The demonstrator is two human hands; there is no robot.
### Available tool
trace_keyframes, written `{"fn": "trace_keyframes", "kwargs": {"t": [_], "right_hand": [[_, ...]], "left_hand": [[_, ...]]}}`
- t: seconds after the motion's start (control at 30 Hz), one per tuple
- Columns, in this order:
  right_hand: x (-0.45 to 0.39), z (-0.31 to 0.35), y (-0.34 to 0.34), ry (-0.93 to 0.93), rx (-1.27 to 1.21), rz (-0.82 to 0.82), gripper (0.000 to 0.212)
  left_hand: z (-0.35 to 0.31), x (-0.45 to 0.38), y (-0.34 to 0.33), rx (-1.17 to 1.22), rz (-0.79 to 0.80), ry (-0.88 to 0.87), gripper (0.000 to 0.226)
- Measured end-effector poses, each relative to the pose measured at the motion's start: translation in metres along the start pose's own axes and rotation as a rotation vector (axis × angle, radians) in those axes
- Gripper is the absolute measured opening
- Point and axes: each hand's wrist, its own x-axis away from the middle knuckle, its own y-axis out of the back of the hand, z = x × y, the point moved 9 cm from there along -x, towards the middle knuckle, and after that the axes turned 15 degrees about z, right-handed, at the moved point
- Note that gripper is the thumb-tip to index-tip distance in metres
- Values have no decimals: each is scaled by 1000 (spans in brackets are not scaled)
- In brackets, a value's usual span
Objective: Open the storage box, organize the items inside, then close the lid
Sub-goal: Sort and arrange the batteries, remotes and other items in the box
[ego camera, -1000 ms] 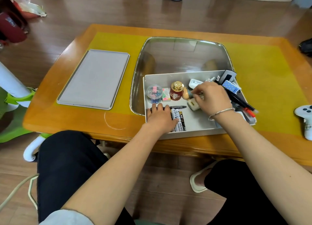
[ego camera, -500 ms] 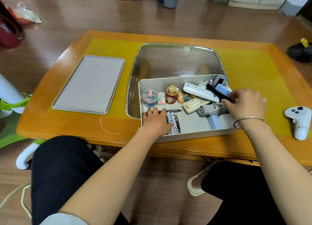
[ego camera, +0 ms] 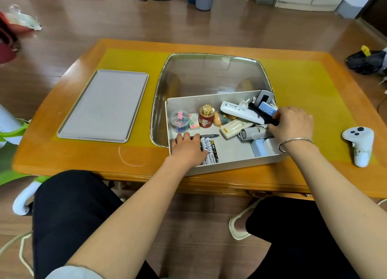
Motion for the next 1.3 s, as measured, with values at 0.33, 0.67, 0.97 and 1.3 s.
{"fn": "trace_keyframes", "kwargs": {"t": [0.33,0.67,0.97,1.3], "right_hand": [[7,-6,13,137,-242,-148,15],[46,66,1,615,-301,49,16],[30,-8,11,218,-338,-103,28],[14,-35,-13,-77,-298,79,16]], "left_hand": [[1,-2,0,4,-17,-6,68],[-51,54,60,67,-611,-463,36],[-39,34,40,61,-415,-388,19],[-24,25,24,33,-238,-330,32]]}}
